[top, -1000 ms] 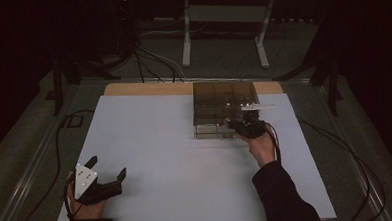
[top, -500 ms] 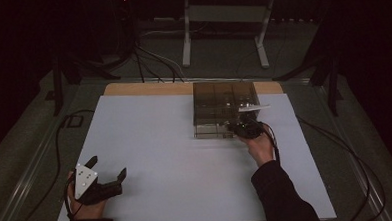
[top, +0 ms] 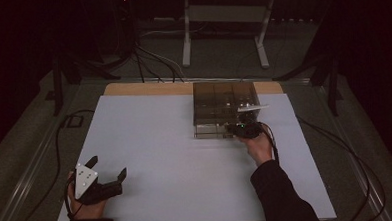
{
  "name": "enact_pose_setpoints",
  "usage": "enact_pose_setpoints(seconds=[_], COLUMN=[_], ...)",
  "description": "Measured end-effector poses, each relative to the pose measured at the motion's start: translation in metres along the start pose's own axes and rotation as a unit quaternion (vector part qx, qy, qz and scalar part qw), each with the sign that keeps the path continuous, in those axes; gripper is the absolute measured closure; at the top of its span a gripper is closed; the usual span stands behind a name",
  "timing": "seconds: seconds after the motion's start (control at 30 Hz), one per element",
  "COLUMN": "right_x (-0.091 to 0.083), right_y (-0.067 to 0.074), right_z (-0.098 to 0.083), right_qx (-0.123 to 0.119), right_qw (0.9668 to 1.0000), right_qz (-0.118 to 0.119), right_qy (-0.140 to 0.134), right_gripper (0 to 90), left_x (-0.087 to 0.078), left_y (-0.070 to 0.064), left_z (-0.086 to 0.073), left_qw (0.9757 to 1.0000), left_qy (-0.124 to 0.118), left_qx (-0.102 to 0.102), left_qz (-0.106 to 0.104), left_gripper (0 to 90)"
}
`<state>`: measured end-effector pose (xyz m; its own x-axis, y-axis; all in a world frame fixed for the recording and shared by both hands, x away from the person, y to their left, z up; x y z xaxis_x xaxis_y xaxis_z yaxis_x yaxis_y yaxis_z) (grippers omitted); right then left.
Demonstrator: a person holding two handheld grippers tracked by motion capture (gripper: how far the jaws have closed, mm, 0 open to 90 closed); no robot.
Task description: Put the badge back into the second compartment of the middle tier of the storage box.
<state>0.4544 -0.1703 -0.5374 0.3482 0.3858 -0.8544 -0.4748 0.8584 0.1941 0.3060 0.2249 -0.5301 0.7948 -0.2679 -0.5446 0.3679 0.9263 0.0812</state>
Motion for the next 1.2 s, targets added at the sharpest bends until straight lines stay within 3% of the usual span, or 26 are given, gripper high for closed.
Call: enact_pose_setpoints(seconds=[0.13,0.2,0.23,0.27,0.43,0.5,0.6,0.9,1.2], right_x=[-0.004,-0.006,-0.006,-0.009,-0.012,-0.013,-0.015,-0.026,-0.038], right_y=[-0.004,-0.004,-0.004,-0.004,-0.002,-0.002,-0.002,0.001,0.001], right_z=[0.003,0.003,0.003,0.006,0.008,0.008,0.008,0.006,-0.005], right_qx=[0.009,0.011,0.011,0.010,0.002,0.000,-0.003,-0.021,-0.035], right_qw=[0.9998,0.9997,0.9997,0.9993,0.9987,0.9986,0.9981,0.9968,0.9960], right_qz=[-0.013,-0.013,-0.013,-0.013,-0.027,-0.031,-0.040,-0.059,-0.068], right_qy=[-0.013,-0.020,-0.020,-0.033,-0.043,-0.042,-0.046,-0.050,-0.047], right_gripper=[64.2,64.2,59.3,48.7,27.3,25.8,15.3,0.2,0.1], left_x=[0.000,0.000,0.000,0.000,0.000,0.000,0.000,0.000,0.000], left_y=[0.000,0.000,0.000,0.000,0.000,0.000,-0.001,-0.001,-0.001], left_z=[0.000,0.000,0.000,0.000,0.000,0.000,0.000,0.000,0.000], left_qw=[1.0000,1.0000,1.0000,1.0000,1.0000,1.0000,1.0000,1.0000,1.0000], left_qy=[0.000,0.000,0.000,0.000,0.000,0.000,0.001,0.001,0.001], left_qx=[0.000,0.000,0.000,0.000,0.000,0.000,0.002,0.002,0.001], left_qz=[0.000,0.000,0.000,0.000,0.001,0.001,0.001,0.001,0.001], left_gripper=[0.5,0.5,0.5,0.5,0.5,0.5,0.5,0.5,0.5])
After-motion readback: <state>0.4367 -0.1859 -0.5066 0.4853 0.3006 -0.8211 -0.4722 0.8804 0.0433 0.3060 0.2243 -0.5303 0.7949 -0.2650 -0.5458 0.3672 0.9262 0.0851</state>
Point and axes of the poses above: each handheld gripper's, and its own axes: x roughly forward along the jaws, z roughly out of its top, y roughly to its left, the point moved 9 cm from there along x, roughly forward along the jaws, and after that the axes turned 15 degrees about y, right-handed, at the moved point
